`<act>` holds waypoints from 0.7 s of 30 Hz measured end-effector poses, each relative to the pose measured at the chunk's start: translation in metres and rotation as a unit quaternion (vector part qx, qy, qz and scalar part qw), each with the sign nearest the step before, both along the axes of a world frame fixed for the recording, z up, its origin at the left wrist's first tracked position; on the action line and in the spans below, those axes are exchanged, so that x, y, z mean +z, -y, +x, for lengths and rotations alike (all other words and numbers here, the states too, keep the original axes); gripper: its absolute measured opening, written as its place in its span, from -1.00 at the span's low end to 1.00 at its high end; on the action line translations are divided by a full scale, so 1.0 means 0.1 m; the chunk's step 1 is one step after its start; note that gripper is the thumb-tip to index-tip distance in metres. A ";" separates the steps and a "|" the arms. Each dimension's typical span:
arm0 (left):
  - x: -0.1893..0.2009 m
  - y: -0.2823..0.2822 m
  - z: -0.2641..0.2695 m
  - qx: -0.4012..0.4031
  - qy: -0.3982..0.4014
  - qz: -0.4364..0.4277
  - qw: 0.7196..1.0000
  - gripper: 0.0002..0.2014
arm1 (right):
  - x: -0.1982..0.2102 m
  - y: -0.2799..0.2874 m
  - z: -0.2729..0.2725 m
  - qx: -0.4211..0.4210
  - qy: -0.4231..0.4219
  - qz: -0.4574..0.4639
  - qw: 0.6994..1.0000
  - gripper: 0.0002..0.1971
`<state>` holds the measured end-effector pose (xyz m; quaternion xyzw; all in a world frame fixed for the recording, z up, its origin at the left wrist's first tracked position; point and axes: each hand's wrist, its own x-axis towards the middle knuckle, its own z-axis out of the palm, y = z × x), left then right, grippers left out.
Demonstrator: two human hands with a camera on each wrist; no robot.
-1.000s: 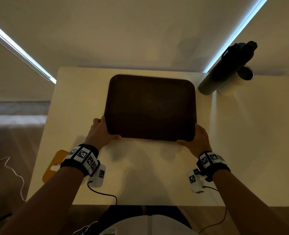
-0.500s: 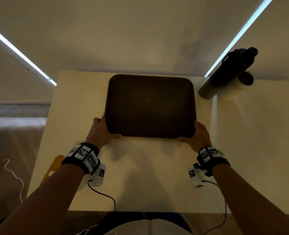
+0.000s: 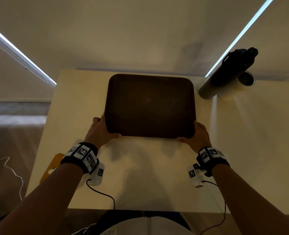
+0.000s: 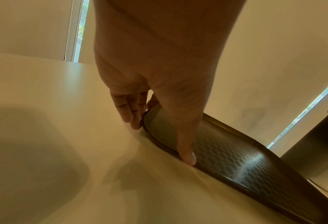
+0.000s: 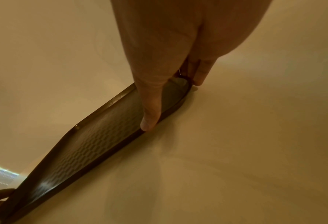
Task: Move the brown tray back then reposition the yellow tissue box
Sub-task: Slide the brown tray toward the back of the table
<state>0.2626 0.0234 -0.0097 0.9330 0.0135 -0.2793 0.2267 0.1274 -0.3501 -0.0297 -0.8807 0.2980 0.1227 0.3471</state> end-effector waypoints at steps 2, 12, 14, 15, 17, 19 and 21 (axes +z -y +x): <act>0.07 -0.01 0.01 -0.014 0.000 0.009 1.000 0.10 | 0.03 -0.01 -0.01 0.007 -0.017 -0.013 1.000 0.20; 0.92 -1.08 -0.49 -0.044 0.191 -0.048 0.980 -0.28 | 0.65 -1.11 0.20 0.256 0.140 0.012 0.956 0.01; 1.05 -1.45 -0.77 -0.024 0.187 -0.041 0.981 -0.42 | 0.72 -1.51 0.19 0.331 0.149 0.036 0.931 -0.02; 1.10 -1.58 -0.89 -0.011 0.184 -0.045 0.982 -0.52 | 0.75 -1.67 0.19 0.353 0.138 0.055 0.924 -0.03; 1.10 -1.90 -1.17 0.033 0.175 -0.072 0.981 -0.60 | 0.78 -2.06 0.17 0.384 0.106 0.108 0.911 -0.04; 0.96 -2.21 -1.42 0.073 0.155 -0.105 0.980 -0.48 | 0.78 -2.43 0.14 0.408 0.076 0.148 0.898 0.00; 0.72 -2.47 -1.59 0.067 0.125 -0.134 0.981 -0.13 | 0.72 -2.76 0.12 0.431 0.039 0.167 0.886 0.07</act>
